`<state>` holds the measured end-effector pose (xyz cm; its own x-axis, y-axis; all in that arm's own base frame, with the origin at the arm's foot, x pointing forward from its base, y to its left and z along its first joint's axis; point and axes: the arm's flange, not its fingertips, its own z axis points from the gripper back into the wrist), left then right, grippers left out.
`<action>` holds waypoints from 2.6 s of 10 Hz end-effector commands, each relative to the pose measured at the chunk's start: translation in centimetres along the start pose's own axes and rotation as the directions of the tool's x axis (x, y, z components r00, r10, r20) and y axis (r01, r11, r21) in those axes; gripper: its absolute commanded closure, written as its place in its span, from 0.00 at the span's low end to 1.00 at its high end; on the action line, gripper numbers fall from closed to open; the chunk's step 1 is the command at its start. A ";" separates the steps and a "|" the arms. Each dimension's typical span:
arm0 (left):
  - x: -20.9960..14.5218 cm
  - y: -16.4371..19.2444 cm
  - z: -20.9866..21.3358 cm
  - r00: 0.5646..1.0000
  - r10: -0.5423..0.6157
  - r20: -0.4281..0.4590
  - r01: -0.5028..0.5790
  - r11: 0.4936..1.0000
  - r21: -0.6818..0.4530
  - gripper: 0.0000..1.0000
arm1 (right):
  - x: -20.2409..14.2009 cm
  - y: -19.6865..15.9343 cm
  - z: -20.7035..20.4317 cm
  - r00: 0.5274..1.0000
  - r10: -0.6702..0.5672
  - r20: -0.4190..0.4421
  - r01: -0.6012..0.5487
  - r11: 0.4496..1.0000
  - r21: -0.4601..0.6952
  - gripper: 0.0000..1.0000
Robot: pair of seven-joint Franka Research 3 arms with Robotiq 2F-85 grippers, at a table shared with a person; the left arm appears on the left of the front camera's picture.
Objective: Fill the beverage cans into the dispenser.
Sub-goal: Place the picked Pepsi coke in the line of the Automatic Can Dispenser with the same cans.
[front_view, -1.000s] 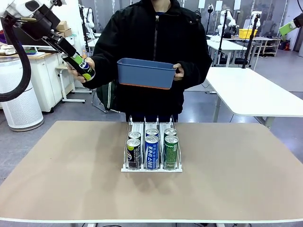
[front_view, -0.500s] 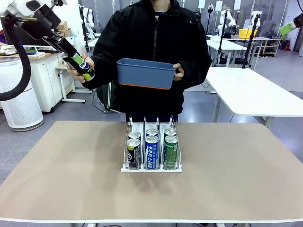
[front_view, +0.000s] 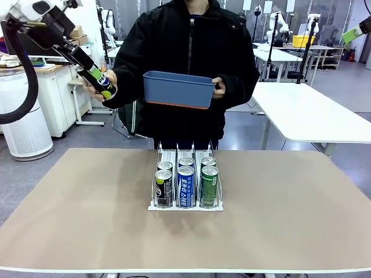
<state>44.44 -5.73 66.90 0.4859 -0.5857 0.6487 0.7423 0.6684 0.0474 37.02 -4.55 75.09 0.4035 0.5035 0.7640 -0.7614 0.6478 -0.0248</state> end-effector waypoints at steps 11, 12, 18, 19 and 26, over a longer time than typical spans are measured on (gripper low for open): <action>-0.2 0.1 0.1 1.000 0.004 0.005 -0.004 1.000 -0.008 0.63 | 0.1 0.1 -0.1 1.000 -0.006 0.001 0.006 1.000 0.009 0.00; -0.2 0.1 0.1 1.000 0.004 0.005 -0.004 1.000 -0.008 0.63 | 0.1 0.1 -0.1 1.000 -0.006 0.001 0.006 1.000 0.009 0.00; -0.2 0.1 0.1 1.000 0.004 0.005 -0.004 1.000 -0.008 0.63 | 0.1 0.1 -0.1 1.000 -0.006 0.001 0.006 1.000 0.009 0.00; -0.2 0.1 0.1 1.000 0.004 0.005 -0.004 1.000 -0.008 0.63 | 0.1 0.1 -0.1 1.000 -0.006 0.001 0.006 1.000 0.009 0.00; 0.3 -2.6 -3.4 0.977 0.178 -0.121 -0.177 0.984 0.020 0.43 | 0.1 0.1 -0.1 1.000 -0.006 0.001 0.006 1.000 0.009 0.00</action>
<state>44.89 -7.72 64.64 0.6246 -0.5329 0.5709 0.6622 0.7489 -0.0254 37.02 -4.55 75.09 0.4035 0.5036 0.7639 -0.7614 0.6478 -0.0248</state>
